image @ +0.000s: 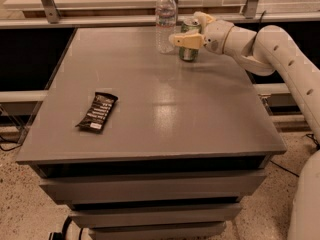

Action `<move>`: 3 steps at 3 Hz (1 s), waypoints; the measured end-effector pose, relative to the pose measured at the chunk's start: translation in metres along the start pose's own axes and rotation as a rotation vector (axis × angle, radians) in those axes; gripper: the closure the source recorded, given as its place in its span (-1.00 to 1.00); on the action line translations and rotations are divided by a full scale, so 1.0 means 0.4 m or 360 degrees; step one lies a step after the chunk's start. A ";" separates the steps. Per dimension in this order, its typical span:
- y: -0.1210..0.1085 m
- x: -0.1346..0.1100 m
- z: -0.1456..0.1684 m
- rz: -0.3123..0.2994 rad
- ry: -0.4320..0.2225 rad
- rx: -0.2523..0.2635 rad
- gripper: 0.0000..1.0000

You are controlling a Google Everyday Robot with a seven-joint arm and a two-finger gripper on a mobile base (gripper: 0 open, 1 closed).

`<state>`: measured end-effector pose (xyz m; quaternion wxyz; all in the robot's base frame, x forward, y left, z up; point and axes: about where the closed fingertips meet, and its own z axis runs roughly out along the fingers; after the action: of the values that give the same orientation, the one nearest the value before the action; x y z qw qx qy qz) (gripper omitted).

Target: Move green can near water bottle

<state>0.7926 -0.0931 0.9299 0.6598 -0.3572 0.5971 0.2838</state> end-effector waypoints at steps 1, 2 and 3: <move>0.001 0.005 -0.008 0.0010 0.0036 0.0005 -1.00; 0.003 0.002 -0.046 0.0004 0.0092 0.0016 -1.00; 0.011 -0.008 -0.118 -0.0015 0.0159 0.0040 -1.00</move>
Offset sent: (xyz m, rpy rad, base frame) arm -0.0243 -0.0368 -0.0004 -0.0807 0.0550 -0.0422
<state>0.7611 -0.1286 0.9310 0.6350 -0.3654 0.6310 0.2550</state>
